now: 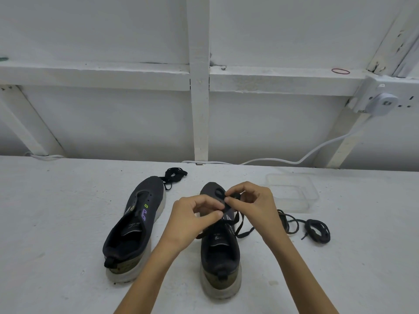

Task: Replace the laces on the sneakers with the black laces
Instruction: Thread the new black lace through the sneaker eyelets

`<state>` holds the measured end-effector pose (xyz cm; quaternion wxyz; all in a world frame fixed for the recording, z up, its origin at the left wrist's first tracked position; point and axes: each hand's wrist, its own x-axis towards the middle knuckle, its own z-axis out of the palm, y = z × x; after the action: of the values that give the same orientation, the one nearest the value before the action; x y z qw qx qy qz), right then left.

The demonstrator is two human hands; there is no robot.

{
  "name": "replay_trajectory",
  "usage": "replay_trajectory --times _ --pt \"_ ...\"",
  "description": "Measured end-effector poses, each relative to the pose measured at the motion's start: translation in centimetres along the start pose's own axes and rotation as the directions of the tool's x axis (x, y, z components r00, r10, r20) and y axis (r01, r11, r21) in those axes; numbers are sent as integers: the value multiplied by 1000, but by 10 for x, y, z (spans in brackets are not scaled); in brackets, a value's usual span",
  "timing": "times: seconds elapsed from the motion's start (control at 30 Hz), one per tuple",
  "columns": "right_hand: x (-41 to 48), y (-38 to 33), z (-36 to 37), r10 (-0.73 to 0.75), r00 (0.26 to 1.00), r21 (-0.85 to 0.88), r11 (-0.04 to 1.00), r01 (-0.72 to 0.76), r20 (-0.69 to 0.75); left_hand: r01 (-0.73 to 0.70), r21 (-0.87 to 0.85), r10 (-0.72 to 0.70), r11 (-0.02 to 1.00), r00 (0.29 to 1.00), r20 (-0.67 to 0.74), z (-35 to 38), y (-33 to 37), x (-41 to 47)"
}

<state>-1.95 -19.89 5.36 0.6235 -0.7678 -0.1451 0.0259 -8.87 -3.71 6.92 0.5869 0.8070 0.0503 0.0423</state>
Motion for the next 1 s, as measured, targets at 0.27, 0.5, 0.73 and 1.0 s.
replay_trajectory --times 0.27,0.5,0.73,1.0 --pt "-4 4 -9 110 947 109 983 -149 302 -210 145 216 967 976 -29 -8 0 3" --pt "-6 10 -14 175 779 270 873 -405 602 -237 43 238 971 971 -31 -4 -1 3" --pt "-3 10 -10 103 816 475 768 -429 569 -350 13 350 936 933 -76 3 -14 1" --pt "-6 3 -8 133 849 449 801 -396 511 -368 -2 356 930 902 -245 3 -15 -1"
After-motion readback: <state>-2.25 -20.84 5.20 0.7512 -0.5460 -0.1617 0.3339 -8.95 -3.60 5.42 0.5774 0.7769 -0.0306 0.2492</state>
